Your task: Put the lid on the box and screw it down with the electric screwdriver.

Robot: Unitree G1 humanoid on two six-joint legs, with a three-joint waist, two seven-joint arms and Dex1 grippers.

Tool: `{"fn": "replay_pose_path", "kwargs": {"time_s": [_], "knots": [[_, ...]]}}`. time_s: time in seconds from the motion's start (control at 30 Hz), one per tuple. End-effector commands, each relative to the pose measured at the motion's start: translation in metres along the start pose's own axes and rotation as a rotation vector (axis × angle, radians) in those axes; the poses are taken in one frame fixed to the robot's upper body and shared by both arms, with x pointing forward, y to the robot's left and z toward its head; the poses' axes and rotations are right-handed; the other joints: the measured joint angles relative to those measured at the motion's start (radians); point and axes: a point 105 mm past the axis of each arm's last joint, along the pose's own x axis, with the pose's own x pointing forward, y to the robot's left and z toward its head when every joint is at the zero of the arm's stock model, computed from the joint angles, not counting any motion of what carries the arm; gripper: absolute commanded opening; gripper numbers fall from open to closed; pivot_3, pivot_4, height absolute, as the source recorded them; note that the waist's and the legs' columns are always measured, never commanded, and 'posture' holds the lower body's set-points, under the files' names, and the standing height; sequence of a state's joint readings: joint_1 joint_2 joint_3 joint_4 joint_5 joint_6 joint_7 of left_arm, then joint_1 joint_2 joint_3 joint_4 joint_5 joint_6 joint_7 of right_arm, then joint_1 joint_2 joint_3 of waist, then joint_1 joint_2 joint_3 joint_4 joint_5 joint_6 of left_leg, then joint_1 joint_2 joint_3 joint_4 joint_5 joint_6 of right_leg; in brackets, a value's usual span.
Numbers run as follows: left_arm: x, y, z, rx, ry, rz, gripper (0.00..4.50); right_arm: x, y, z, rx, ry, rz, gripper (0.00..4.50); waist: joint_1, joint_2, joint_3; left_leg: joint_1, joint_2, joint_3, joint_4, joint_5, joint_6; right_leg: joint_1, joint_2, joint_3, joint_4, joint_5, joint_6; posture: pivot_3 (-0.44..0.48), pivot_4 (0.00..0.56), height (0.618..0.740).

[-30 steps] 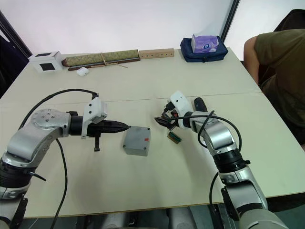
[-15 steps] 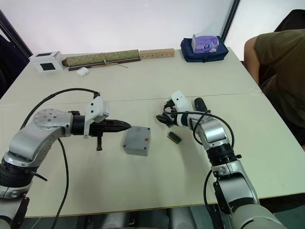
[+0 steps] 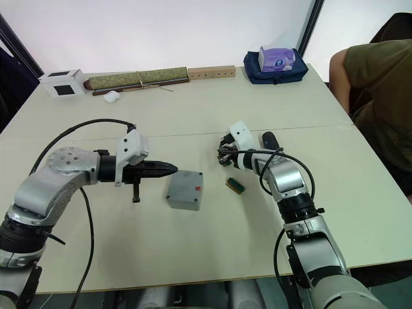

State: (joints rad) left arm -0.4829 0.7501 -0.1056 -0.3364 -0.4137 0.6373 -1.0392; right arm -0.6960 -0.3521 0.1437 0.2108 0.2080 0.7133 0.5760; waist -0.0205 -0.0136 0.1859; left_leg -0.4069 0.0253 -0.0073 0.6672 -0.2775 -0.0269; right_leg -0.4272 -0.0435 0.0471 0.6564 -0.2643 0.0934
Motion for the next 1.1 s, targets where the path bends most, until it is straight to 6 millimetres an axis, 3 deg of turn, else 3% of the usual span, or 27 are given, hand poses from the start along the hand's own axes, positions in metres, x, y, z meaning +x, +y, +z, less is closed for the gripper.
{"fn": "replay_pose_path", "kwargs": {"time_s": [0.03, 0.27, 0.37, 0.6, 0.77, 0.9, 1.1], "knots": [[-0.001, -0.001, 0.007, 0.046, -0.013, 0.002, 0.0, -0.007, 0.0, 0.026, -0.061, -0.065, -0.005, 0.02, 0.0, 0.0, 0.0, 0.0, 0.0, 0.0, 0.0, 0.0, 0.0, 0.0, 0.0, 0.0, 0.0, 0.0, 0.0, 0.0, 0.15, 0.74], [-0.005, -0.001, 0.003, 0.035, 0.003, 0.001, 0.0, -0.027, 0.008, 0.051, -0.123, -0.113, 0.029, 0.02, 0.001, 0.0, 0.0, 0.0, 0.0, 0.0, 0.0, 0.0, 0.0, 0.0, 0.0, 0.0, 0.0, 0.0, 0.0, 0.0, 0.15, 0.74], [-0.006, 0.0, 0.0, 0.032, 0.012, 0.0, 0.0, -0.039, 0.027, 0.065, -0.149, -0.123, 0.111, 0.02, 0.0, 0.001, 0.0, 0.0, 0.0, 0.0, 0.0, 0.0, 0.0, 0.0, 0.0, 0.0, 0.0, 0.0, 0.0, 0.0, 0.15, 0.74], [-0.005, 0.0, 0.001, 0.036, 0.009, -0.005, 0.0, -0.045, 0.043, 0.066, -0.173, -0.114, 0.145, 0.02, 0.001, 0.0, 0.0, 0.0, 0.0, 0.0, 0.0, 0.0, 0.0, 0.0, 0.0, 0.0, 0.0, 0.0, 0.0, 0.0, 0.15, 0.74], [-0.003, 0.001, 0.002, 0.039, 0.004, -0.006, 0.0, -0.038, 0.038, 0.056, -0.164, -0.091, 0.121, 0.02, 0.002, 0.0, 0.0, 0.0, 0.0, 0.0, 0.0, 0.0, 0.0, 0.0, 0.0, 0.0, 0.0, 0.0, 0.0, 0.0, 0.15, 0.74], [-0.002, 0.001, 0.003, 0.042, 0.001, -0.007, 0.0, -0.027, 0.024, 0.031, -0.148, -0.031, 0.077, 0.02, 0.002, 0.0, 0.0, 0.0, 0.0, 0.0, 0.0, 0.0, 0.0, 0.0, 0.0, 0.0, 0.0, 0.0, 0.0, 0.0, 0.15, 0.74], [-0.002, 0.002, 0.004, 0.043, 0.0, -0.002, 0.0, -0.02, 0.018, 0.015, -0.143, -0.005, 0.069, 0.02, 0.0, 0.0, 0.0, 0.0, 0.0, 0.0, 0.0, 0.0, 0.0, 0.0, 0.0, 0.0, 0.0, 0.0, 0.0, 0.0, 0.15, 0.74]]}}
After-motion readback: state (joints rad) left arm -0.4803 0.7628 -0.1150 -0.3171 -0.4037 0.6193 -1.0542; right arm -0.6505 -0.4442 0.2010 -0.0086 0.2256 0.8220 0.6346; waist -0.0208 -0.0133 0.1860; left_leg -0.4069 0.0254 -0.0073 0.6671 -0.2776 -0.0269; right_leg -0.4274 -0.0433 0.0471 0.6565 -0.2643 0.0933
